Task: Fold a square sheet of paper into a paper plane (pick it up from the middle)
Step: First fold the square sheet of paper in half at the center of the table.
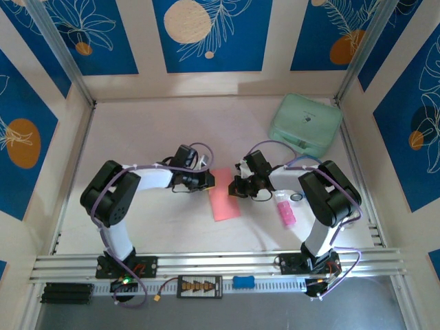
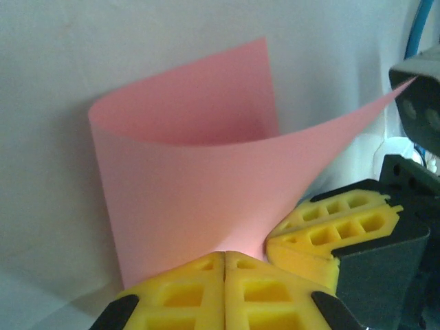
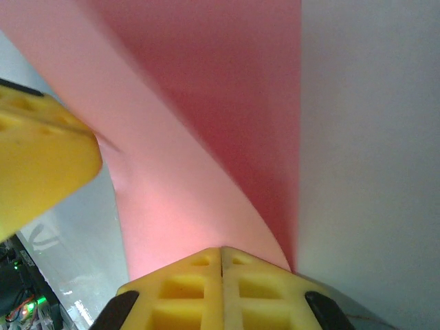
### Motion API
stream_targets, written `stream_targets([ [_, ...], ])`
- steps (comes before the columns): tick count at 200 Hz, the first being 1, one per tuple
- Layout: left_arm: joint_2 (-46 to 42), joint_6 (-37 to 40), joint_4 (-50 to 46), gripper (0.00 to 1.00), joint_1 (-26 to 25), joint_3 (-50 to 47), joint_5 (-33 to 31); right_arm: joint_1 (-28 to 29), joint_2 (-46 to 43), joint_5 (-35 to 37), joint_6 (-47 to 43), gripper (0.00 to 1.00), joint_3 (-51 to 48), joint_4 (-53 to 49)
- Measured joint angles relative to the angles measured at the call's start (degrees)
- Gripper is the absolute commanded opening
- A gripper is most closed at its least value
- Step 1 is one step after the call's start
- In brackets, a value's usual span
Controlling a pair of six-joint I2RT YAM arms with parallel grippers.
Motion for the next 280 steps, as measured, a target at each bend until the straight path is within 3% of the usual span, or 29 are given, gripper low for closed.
stream_targets([
  [280,8.22,0.02,-5.07,0.06,4.15,7.87,4.59,0.00,-0.72,0.20,0.22,0.00,-1.31,1.57],
])
